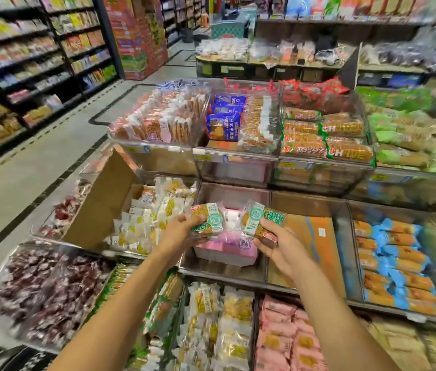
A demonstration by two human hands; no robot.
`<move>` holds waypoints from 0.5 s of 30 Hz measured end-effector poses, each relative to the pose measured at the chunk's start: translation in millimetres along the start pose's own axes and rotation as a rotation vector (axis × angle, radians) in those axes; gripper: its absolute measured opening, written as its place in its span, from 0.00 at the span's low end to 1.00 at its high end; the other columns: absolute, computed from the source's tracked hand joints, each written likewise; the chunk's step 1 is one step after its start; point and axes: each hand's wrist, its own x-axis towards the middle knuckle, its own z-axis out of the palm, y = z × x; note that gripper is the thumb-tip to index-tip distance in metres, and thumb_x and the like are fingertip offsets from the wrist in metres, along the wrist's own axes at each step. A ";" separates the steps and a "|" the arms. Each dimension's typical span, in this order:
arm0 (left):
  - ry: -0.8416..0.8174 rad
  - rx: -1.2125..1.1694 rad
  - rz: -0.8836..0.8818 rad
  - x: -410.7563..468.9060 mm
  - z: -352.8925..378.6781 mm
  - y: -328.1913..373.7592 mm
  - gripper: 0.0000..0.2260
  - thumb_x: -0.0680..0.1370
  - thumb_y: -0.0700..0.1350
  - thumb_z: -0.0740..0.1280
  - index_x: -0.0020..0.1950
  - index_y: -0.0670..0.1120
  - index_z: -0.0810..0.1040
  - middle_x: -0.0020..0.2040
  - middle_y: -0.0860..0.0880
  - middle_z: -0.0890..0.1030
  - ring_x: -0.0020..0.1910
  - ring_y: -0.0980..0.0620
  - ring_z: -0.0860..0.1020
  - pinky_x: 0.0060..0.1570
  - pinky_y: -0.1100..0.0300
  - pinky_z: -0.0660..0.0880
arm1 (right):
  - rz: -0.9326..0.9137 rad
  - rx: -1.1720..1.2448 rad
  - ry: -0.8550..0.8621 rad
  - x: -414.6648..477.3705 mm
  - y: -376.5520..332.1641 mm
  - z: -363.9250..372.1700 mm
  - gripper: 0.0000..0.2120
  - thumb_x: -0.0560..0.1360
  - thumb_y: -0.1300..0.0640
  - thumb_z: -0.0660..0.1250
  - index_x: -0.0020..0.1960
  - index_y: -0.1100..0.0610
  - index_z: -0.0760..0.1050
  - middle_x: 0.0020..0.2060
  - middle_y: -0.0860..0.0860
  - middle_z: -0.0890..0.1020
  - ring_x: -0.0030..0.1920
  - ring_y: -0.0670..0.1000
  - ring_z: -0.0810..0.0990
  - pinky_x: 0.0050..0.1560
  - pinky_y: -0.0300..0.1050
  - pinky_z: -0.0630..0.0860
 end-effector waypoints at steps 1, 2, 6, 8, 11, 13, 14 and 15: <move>0.039 0.013 0.025 3.0 -2.6 -2.5 0.08 0.81 0.40 0.71 0.58 0.37 0.78 0.49 0.40 0.87 0.41 0.47 0.87 0.35 0.55 0.84 | -0.001 0.013 0.018 1.3 4.5 -1.2 0.21 0.76 0.61 0.76 0.67 0.66 0.76 0.53 0.62 0.87 0.47 0.54 0.88 0.39 0.45 0.84; 0.090 0.026 0.057 5.9 -6.0 -6.2 0.06 0.82 0.40 0.70 0.57 0.39 0.79 0.47 0.43 0.87 0.40 0.49 0.87 0.33 0.58 0.82 | -0.008 0.028 0.043 2.9 8.7 -3.5 0.24 0.75 0.60 0.77 0.67 0.66 0.76 0.55 0.62 0.86 0.50 0.56 0.87 0.40 0.46 0.84; 0.195 0.026 0.137 17.3 -24.6 -37.7 0.13 0.81 0.46 0.70 0.64 0.43 0.80 0.54 0.43 0.87 0.52 0.44 0.86 0.41 0.51 0.83 | -0.051 -0.026 0.075 7.7 22.0 -10.4 0.42 0.62 0.58 0.86 0.71 0.63 0.71 0.63 0.62 0.82 0.61 0.61 0.84 0.49 0.54 0.85; 0.245 0.008 0.111 24.0 -33.2 -59.0 0.15 0.77 0.54 0.73 0.61 0.49 0.83 0.57 0.45 0.86 0.58 0.41 0.84 0.53 0.43 0.82 | -0.077 -0.164 0.043 10.6 28.3 -5.8 0.32 0.68 0.62 0.81 0.69 0.57 0.73 0.59 0.59 0.85 0.56 0.58 0.87 0.49 0.52 0.86; 0.312 -0.161 0.091 23.6 -34.9 -75.7 0.08 0.79 0.50 0.70 0.56 0.50 0.84 0.56 0.47 0.86 0.57 0.44 0.83 0.53 0.48 0.77 | -0.120 -0.464 0.055 18.7 39.3 8.5 0.22 0.72 0.67 0.79 0.61 0.53 0.77 0.56 0.55 0.86 0.51 0.54 0.88 0.43 0.43 0.84; 0.352 -0.263 0.033 17.5 -30.0 -68.7 0.07 0.79 0.50 0.69 0.52 0.51 0.85 0.54 0.46 0.85 0.57 0.42 0.79 0.49 0.50 0.73 | -0.138 -0.640 0.054 28.7 51.2 17.2 0.20 0.71 0.67 0.80 0.55 0.51 0.78 0.54 0.52 0.85 0.52 0.51 0.86 0.39 0.39 0.82; 0.370 -0.302 0.017 19.0 -31.1 -69.8 0.06 0.79 0.50 0.68 0.50 0.52 0.85 0.53 0.47 0.84 0.57 0.42 0.78 0.48 0.50 0.71 | -0.149 -0.720 0.056 34.6 58.1 20.0 0.19 0.70 0.66 0.81 0.53 0.51 0.78 0.54 0.52 0.85 0.53 0.51 0.85 0.40 0.41 0.83; 0.388 -0.342 0.004 18.2 -30.9 -67.7 0.06 0.81 0.48 0.67 0.50 0.51 0.84 0.52 0.47 0.84 0.55 0.44 0.79 0.46 0.51 0.72 | -0.159 -0.809 0.060 40.9 64.2 21.3 0.18 0.69 0.64 0.82 0.53 0.52 0.79 0.53 0.51 0.85 0.53 0.51 0.85 0.44 0.44 0.83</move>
